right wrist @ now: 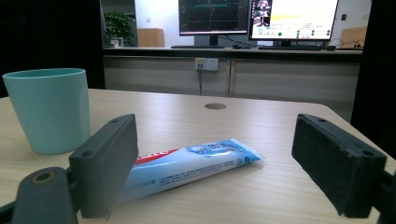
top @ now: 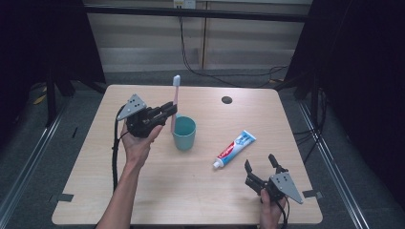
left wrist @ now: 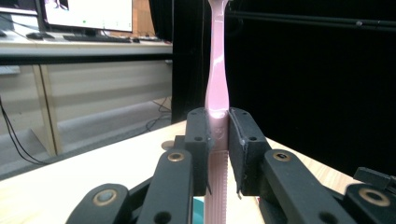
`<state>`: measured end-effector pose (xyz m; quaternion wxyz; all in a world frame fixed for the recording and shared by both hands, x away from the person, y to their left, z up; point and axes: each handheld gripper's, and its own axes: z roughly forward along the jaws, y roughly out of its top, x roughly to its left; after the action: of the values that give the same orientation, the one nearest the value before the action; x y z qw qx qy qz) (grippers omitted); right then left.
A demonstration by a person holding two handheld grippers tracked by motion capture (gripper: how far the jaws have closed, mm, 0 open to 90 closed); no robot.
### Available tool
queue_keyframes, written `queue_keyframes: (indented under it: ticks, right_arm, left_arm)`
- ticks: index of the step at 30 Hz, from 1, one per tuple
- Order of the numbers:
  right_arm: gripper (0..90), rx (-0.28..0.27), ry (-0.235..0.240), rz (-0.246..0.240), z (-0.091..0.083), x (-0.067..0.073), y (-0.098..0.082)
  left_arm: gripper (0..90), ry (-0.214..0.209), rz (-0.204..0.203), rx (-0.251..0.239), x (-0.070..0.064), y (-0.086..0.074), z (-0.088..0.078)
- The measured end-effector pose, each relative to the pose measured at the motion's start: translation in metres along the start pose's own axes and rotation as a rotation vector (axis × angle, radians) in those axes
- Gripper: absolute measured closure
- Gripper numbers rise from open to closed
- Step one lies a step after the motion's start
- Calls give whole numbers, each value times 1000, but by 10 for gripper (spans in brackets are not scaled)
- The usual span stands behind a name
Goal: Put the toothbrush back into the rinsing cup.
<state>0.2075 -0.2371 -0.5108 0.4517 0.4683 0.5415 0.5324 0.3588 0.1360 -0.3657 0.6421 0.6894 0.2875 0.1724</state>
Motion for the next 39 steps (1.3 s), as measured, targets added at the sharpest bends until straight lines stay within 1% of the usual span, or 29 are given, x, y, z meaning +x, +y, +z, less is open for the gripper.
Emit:
queue_keyframes:
  ticks: [1, 4, 6, 8, 9, 11, 12, 16, 18, 19, 20, 22, 24, 25, 27, 30, 32, 35, 36, 39]
  right_arm:
    - [139, 1, 0, 1, 0, 0, 0]
    - [139, -1, 1, 1, 0, 0, 0]
    - [139, 0, 1, 3, 0, 0, 0]
    - [139, 0, 1, 2, 0, 0, 0]
    - [139, 1, 1, 2, 0, 0, 0]
    - [138, 0, 0, 3, 0, 0, 0]
    - [139, 0, 2, 4, 0, 0, 0]
    - [139, 0, 3, 2, 0, 0, 0]
    - [139, 1, 4, 2, 0, 0, 0]
    - [139, 1, 4, 2, 0, 0, 0]
    - [139, 0, 2, 3, 0, 0, 0]
    - [139, -1, 3, 2, 0, 0, 0]
    - [139, 0, 4, 4, 0, 0, 0]
    - [139, 1, 5, 3, 0, 0, 0]
    - [139, 2, 6, 1, 0, 0, 0]
    - [139, 1, 7, 3, 0, 0, 0]
    - [139, 0, 6, 3, 0, 0, 0]
    - [139, 2, 6, 0, 0, 0, 0]
    - [139, 2, 6, 1, 0, 0, 0]
    - [139, -1, 4, 3, 0, 0, 0]
  left_arm:
    - [788, 3, 10, 7, 0, 0, 2]
    - [787, 15, 15, 22, -1, 0, 8]
    - [787, 25, 26, 20, 1, -1, 11]
    - [787, 19, 21, 21, 3, -3, 14]
    - [787, 18, 28, 26, 4, -4, 16]
    - [787, 20, 26, 24, 5, -5, 17]
    - [787, 27, 43, 32, 5, -6, 19]
    - [787, 29, 20, 31, 8, -11, 24]
    - [787, 20, 25, 39, 8, -14, 27]
    - [787, 16, 20, 40, 8, -15, 28]
    - [786, 8, 27, 44, 8, -16, 29]
    - [786, 7, 25, 39, 9, -20, 31]
    - [786, 9, 6, 33, 12, -24, 32]
    - [786, 9, -13, 26, 14, -26, 32]
    - [786, 15, -22, 27, 16, -30, 33]
    - [786, 26, -1, 53, 17, -35, 33]
    - [786, 16, -7, 54, 18, -38, 32]
    - [787, 12, -14, 63, 18, -44, 30]
    - [787, 17, -18, 61, 18, -46, 31]
    - [787, 11, -13, 71, 17, -49, 31]
